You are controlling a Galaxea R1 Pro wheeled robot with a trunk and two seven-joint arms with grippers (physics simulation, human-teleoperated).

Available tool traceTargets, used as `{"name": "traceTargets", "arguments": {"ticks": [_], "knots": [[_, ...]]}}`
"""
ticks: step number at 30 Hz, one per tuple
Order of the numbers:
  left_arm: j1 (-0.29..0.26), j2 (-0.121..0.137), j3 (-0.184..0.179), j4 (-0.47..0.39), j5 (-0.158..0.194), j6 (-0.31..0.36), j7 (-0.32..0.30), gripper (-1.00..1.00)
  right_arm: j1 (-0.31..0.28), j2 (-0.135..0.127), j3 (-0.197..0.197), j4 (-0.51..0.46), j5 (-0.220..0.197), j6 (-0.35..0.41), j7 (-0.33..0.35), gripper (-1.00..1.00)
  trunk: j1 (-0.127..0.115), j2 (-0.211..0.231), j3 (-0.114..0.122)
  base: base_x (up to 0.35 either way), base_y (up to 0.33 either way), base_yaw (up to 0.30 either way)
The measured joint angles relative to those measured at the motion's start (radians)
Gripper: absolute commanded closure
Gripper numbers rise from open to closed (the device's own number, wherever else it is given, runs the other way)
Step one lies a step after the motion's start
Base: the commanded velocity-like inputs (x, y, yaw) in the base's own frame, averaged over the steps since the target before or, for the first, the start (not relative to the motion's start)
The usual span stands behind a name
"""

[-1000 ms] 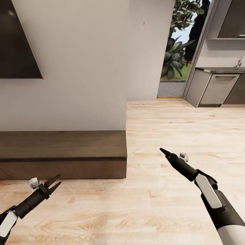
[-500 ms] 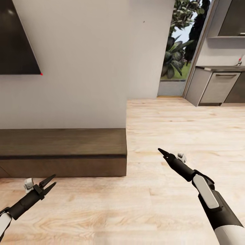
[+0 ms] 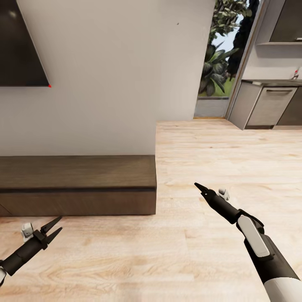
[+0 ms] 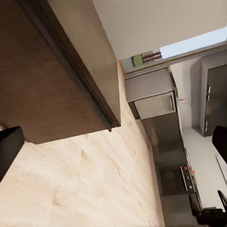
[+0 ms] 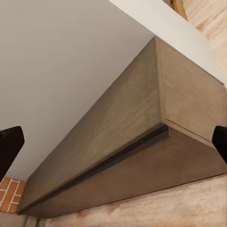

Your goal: Place each of the two pumpkins and all three candles from the living room inside a cabinet in the living room (use any cabinet), then make sure every cabinet is closed, and position the cauldron so it is next to a table in the living room.

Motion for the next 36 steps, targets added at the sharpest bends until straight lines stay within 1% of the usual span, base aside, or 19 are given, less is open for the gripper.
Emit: {"name": "traceTargets", "arguments": {"ticks": [7, 11, 13, 17, 20, 29, 36], "knots": [[0.0, 0.002, 0.007, 0.013, 0.0, 0.0, 0.011, -1.0, 0.0, 0.0, 0.0, 0.001, 0.0, 0.0, -0.001, -1.0, 0.027, -0.049, -0.022, 0.0, 0.0, 0.0], [0.0, 0.001, 0.011, 0.039, 0.0, 0.0, 0.027, -1.0, 0.0, 0.0, 0.0, 0.0, 0.0, 0.001, -0.002, -1.0, 0.042, -0.077, -0.034, 0.0, 0.0, 0.0], [0.0, 0.0, 0.024, 0.045, 0.0, -0.001, 0.051, -1.0, 0.0, 0.0, 0.0, 0.001, 0.0, 0.001, -0.003, -1.0, 0.05, -0.091, -0.041, 0.0, 0.0, 0.0], [0.0, -0.001, 0.07, 0.048, -0.001, -0.002, 0.116, -1.0, 0.0, 0.001, 0.001, 0.001, 0.0, 0.001, -0.003, -1.0, 0.065, -0.119, -0.053, 0.0, 0.0, 0.0], [0.0, -0.003, 0.088, 0.049, -0.003, -0.003, 0.135, -1.0, 0.0, 0.001, 0.0, 0.001, 0.0, 0.001, -0.003, -1.0, 0.077, -0.14, -0.063, 0.0, 0.0, 0.0], [0.0, -0.01, 0.094, 0.049, -0.003, -0.004, 0.142, -1.0, 0.0, 0.0, 0.0, 0.002, 0.0, 0.001, -0.002, -1.0, 0.111, -0.203, -0.091, 0.0, 0.0, 0.0], [0.0, -0.007, 0.095, 0.049, -0.003, -0.002, 0.136, -1.0, 0.0, 0.001, 0.0, 0.012, -0.001, 0.002, -0.001, -1.0, 0.111, -0.203, -0.091, 0.0, 0.0, 0.0]]}}
